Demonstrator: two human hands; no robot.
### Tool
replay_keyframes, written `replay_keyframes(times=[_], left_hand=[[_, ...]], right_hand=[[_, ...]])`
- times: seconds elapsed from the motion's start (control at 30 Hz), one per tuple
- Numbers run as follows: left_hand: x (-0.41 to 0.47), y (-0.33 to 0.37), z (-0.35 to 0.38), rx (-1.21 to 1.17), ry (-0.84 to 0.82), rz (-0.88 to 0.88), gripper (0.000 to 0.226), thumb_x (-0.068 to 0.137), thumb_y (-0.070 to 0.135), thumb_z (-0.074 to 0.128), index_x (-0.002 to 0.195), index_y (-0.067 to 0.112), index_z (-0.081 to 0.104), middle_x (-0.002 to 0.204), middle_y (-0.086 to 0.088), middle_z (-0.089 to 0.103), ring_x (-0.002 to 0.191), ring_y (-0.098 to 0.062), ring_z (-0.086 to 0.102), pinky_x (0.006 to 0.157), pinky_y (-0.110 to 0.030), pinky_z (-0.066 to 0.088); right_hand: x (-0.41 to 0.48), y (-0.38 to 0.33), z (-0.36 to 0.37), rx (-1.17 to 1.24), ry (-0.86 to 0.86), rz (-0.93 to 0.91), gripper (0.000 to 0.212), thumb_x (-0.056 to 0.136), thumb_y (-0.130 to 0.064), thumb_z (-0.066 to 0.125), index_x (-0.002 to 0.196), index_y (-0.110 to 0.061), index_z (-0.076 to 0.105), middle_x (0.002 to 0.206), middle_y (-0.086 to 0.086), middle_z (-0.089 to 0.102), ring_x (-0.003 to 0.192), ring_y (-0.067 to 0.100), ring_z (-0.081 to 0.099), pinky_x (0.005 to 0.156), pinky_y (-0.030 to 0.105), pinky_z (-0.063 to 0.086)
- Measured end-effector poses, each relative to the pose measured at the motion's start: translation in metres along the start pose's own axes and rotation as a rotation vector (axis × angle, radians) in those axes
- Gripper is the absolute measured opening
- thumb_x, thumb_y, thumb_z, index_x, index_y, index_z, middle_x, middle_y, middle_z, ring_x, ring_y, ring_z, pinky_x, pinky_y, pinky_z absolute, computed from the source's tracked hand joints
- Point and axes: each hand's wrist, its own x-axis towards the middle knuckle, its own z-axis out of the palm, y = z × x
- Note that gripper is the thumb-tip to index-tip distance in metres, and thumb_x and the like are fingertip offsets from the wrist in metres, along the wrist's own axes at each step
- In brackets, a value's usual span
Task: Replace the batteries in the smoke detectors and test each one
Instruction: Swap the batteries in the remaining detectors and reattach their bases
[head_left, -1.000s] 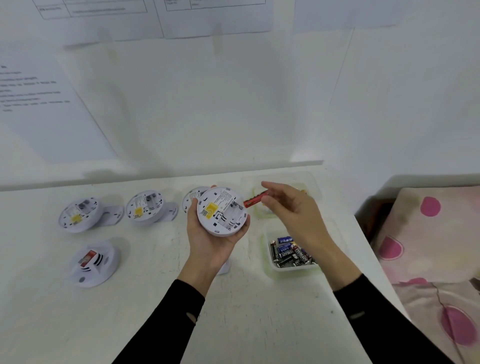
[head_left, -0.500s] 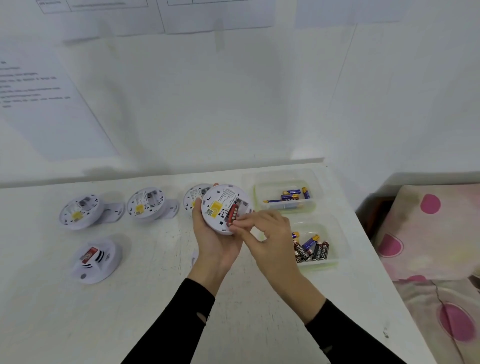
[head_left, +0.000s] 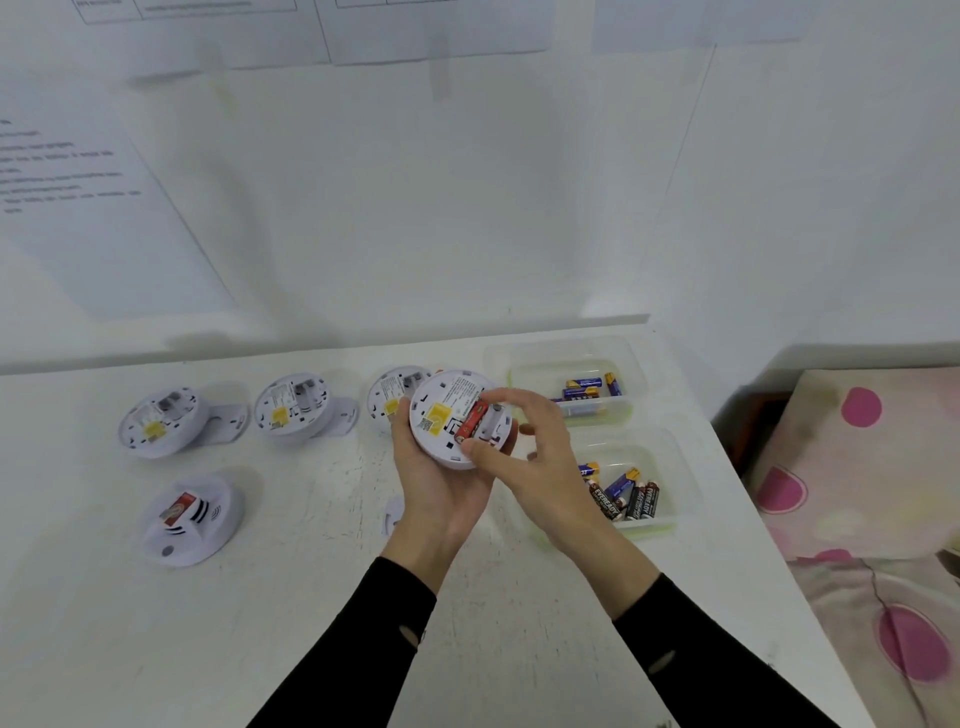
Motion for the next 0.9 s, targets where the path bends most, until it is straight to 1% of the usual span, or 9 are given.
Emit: replay_keyframes(times=[0.1, 0.17, 0.3, 0.47, 0.6, 0.67, 0.73, 0.8, 0.9], left_hand=[[-0.001, 0.000, 0.001, 0.002, 0.029, -0.018, 0.065, 0.095, 0.060, 0.041, 0.132, 0.010, 0.061, 0.116, -0.015, 0.068, 0.111, -0.030, 0.062, 0.113, -0.044, 0.038], [-0.001, 0.001, 0.001, -0.011, 0.032, -0.017, 0.067, 0.094, 0.061, 0.042, 0.135, 0.010, 0.059, 0.118, -0.016, 0.067, 0.112, -0.031, 0.062, 0.113, -0.044, 0.038], [-0.004, 0.002, 0.004, -0.017, 0.026, -0.018, 0.066, 0.094, 0.061, 0.042, 0.133, 0.011, 0.060, 0.119, -0.016, 0.067, 0.109, -0.030, 0.063, 0.093, -0.040, 0.055], [-0.007, 0.002, 0.005, 0.003, 0.037, -0.010, 0.062, 0.096, 0.059, 0.039, 0.127, 0.011, 0.063, 0.109, -0.015, 0.070, 0.100, -0.028, 0.065, 0.084, -0.036, 0.056], [-0.005, 0.002, 0.004, -0.002, 0.028, -0.010, 0.064, 0.096, 0.059, 0.039, 0.133, 0.011, 0.060, 0.113, -0.016, 0.067, 0.101, -0.028, 0.064, 0.083, -0.037, 0.056], [-0.004, 0.002, 0.002, 0.007, -0.012, 0.004, 0.061, 0.096, 0.058, 0.037, 0.130, 0.013, 0.062, 0.116, -0.016, 0.066, 0.102, -0.028, 0.064, 0.081, -0.038, 0.057], [-0.004, 0.005, 0.003, 0.011, -0.047, 0.023, 0.057, 0.097, 0.056, 0.035, 0.121, 0.015, 0.067, 0.113, -0.015, 0.068, 0.100, -0.029, 0.065, 0.085, -0.042, 0.053], [-0.004, 0.007, 0.003, 0.006, -0.063, 0.027, 0.057, 0.097, 0.055, 0.035, 0.123, 0.014, 0.065, 0.115, -0.015, 0.067, 0.105, -0.031, 0.063, 0.091, -0.046, 0.049], [-0.003, 0.011, 0.001, -0.020, -0.054, 0.032, 0.059, 0.097, 0.055, 0.037, 0.129, 0.012, 0.061, 0.122, -0.016, 0.065, 0.115, -0.035, 0.058, 0.093, -0.049, 0.049]], right_hand=[[-0.001, 0.004, 0.003, -0.143, 0.028, -0.143, 0.021, 0.073, -0.043, 0.074, 0.093, -0.049, 0.069, 0.134, -0.024, 0.039, 0.125, 0.005, 0.033, 0.107, 0.038, 0.032], [-0.001, 0.005, 0.003, -0.188, 0.046, -0.170, 0.024, 0.069, -0.057, 0.068, 0.092, -0.051, 0.070, 0.135, -0.026, 0.040, 0.123, 0.006, 0.034, 0.108, 0.043, 0.032], [0.006, 0.005, 0.002, -0.145, 0.056, -0.159, 0.025, 0.065, -0.065, 0.064, 0.087, -0.053, 0.070, 0.129, -0.027, 0.044, 0.120, 0.009, 0.043, 0.106, 0.049, 0.033], [0.011, 0.015, 0.003, -0.084, 0.039, -0.179, 0.020, 0.066, -0.060, 0.069, 0.083, -0.050, 0.072, 0.126, -0.027, 0.046, 0.112, 0.007, 0.055, 0.104, 0.053, 0.037], [0.014, 0.014, 0.003, -0.074, -0.013, -0.076, 0.015, 0.064, -0.050, 0.080, 0.077, -0.053, 0.072, 0.120, -0.039, 0.041, 0.122, 0.006, 0.043, 0.110, 0.050, 0.030], [0.015, 0.014, 0.001, 0.004, -0.052, 0.012, 0.021, 0.064, -0.045, 0.084, 0.080, -0.051, 0.072, 0.112, -0.042, 0.039, 0.125, 0.005, 0.038, 0.110, 0.048, 0.031], [0.015, 0.010, 0.000, -0.001, -0.031, 0.008, 0.041, 0.061, -0.046, 0.084, 0.094, -0.052, 0.060, 0.110, -0.037, 0.038, 0.119, 0.005, 0.041, 0.106, 0.047, 0.036], [0.018, 0.002, 0.001, -0.117, -0.029, -0.026, 0.055, 0.063, -0.043, 0.084, 0.102, -0.050, 0.045, 0.115, -0.028, 0.036, 0.112, 0.007, 0.040, 0.103, 0.041, 0.036], [0.038, -0.008, -0.009, -0.108, -0.099, -0.022, 0.044, 0.072, -0.044, 0.080, 0.101, -0.045, 0.047, 0.118, -0.014, 0.044, 0.108, 0.011, 0.042, 0.094, 0.029, 0.039]])
